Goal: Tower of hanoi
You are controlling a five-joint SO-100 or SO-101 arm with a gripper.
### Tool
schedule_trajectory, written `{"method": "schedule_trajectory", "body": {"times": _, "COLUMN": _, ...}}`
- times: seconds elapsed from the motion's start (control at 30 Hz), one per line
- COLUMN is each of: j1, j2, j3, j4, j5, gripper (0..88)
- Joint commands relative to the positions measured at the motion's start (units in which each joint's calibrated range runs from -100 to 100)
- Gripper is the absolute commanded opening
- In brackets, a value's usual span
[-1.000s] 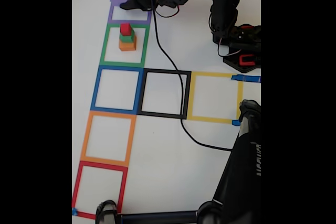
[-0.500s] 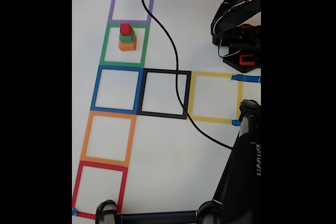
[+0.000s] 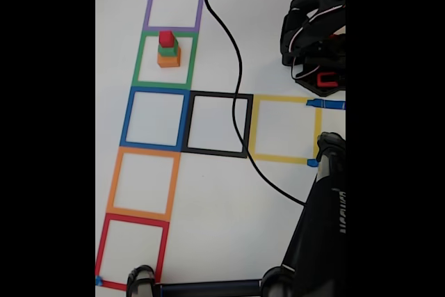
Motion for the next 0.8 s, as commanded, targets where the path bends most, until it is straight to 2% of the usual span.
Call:
{"method": "schedule_trajectory", "body": {"times": 0.0, "j1": -7.03, "j2": -3.78, "j3": 5.78, "j4": -4.34, "j5": 0.00, "gripper": 12.4}}
{"method": "schedule_trajectory", "body": {"times": 0.33, "j1": -17.48, "j2": -7.09, "j3": 30.69, "j4": -25.47, "j5": 0.00, "gripper": 12.5}}
{"method": "schedule_trajectory", "body": {"times": 0.77, "j1": -23.91, "j2": 1.87, "j3": 66.23, "j4": -75.35, "j5": 0.00, "gripper": 12.4}}
